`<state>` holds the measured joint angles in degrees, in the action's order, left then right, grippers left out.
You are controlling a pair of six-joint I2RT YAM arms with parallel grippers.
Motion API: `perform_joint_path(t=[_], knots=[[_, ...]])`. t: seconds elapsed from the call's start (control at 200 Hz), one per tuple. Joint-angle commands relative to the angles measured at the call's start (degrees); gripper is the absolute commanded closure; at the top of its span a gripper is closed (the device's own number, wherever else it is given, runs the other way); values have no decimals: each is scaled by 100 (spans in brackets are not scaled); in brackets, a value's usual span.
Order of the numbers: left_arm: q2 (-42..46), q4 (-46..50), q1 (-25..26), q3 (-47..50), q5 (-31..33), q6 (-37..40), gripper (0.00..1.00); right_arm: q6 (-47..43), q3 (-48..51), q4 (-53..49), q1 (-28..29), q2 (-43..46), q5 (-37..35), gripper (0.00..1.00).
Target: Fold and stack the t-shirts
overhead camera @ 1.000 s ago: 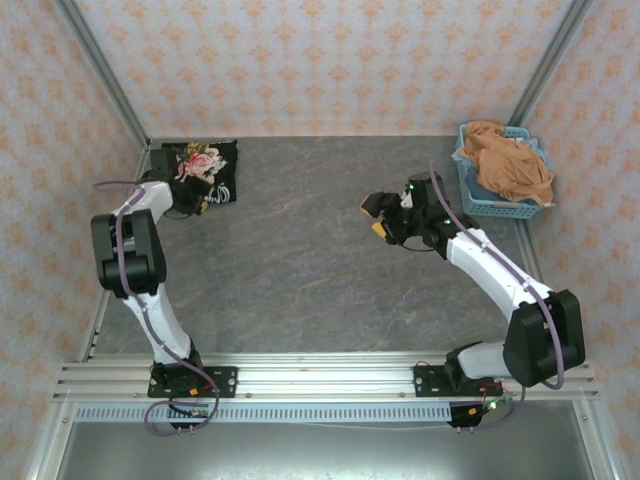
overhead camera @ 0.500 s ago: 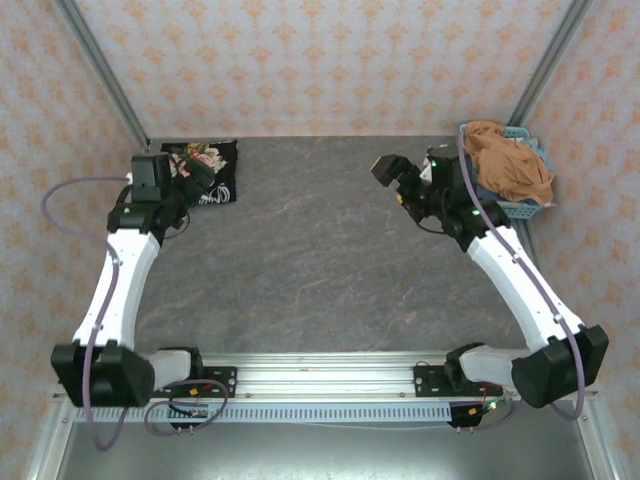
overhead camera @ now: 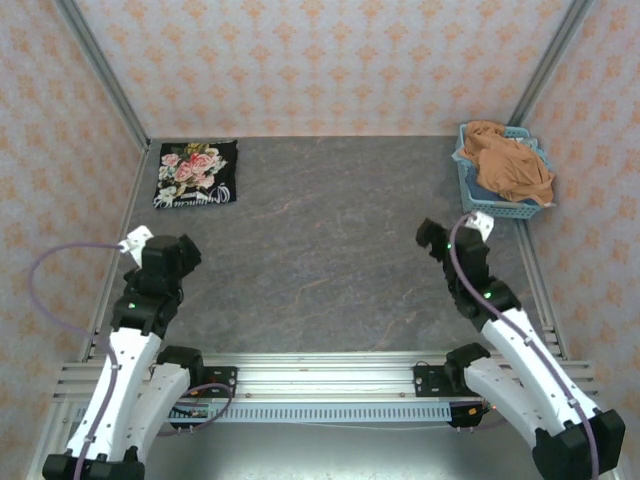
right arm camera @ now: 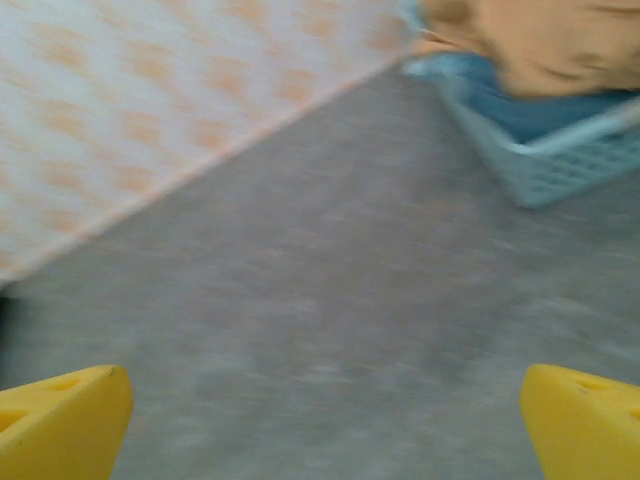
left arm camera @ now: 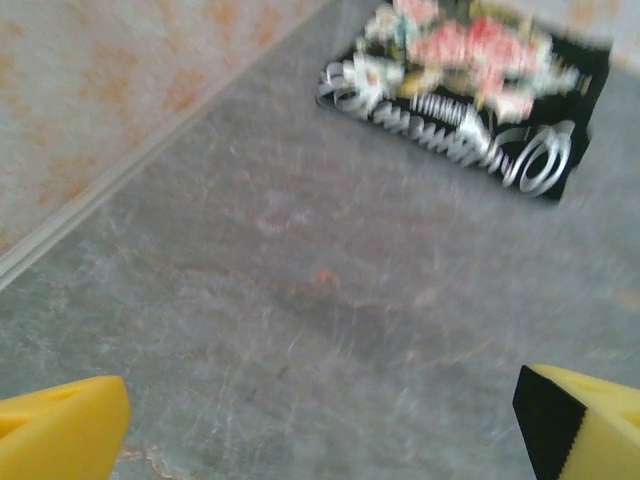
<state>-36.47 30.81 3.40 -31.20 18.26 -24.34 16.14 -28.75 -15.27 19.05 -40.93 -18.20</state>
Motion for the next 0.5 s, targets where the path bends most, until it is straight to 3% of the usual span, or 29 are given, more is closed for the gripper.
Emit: perform_joint_path(t=[0.0, 0.23, 0.495], knots=[[-115, -1682, 25, 554, 100, 963, 0, -1122, 426, 1234, -14, 68, -1113, 1], [-2149, -4152, 34, 966, 62, 1487, 0, -1382, 1132, 3001, -238, -1330, -1069, 1], [-3977, -5212, -148, 249, -269, 1695, 0, -1525, 802, 4654, -731, -3010, -333, 1]])
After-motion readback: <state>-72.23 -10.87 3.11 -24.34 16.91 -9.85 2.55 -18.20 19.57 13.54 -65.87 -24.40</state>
